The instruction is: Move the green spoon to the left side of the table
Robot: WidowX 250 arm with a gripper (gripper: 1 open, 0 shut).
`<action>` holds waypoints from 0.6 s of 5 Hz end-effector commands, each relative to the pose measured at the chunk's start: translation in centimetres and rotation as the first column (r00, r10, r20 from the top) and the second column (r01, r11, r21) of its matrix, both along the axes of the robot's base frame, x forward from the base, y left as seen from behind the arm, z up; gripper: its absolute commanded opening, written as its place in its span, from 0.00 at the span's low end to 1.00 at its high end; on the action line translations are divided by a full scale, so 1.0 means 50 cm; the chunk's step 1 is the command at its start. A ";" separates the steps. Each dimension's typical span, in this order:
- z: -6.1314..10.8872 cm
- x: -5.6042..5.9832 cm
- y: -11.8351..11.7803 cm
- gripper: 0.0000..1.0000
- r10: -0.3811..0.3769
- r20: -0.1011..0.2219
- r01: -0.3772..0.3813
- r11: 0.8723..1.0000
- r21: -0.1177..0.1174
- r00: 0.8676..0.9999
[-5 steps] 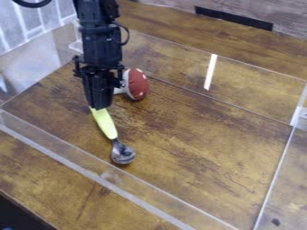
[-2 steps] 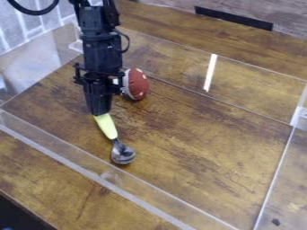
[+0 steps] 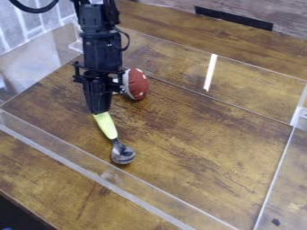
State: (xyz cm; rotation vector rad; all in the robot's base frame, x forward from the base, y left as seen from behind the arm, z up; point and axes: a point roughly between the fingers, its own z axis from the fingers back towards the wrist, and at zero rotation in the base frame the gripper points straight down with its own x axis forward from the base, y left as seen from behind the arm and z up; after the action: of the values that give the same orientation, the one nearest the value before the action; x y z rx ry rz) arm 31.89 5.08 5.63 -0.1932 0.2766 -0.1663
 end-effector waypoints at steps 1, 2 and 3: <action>0.057 0.014 0.014 0.00 0.016 0.095 -0.018 1.000 0.017 0.995; 0.056 0.014 0.013 0.00 0.017 0.094 -0.019 1.000 0.015 0.995; 0.055 0.014 0.013 0.00 0.019 0.093 -0.020 1.000 0.013 0.995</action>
State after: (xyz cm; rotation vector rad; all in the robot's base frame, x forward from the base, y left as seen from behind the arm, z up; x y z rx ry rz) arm 31.91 4.99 5.68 -0.1993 0.2762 -0.1647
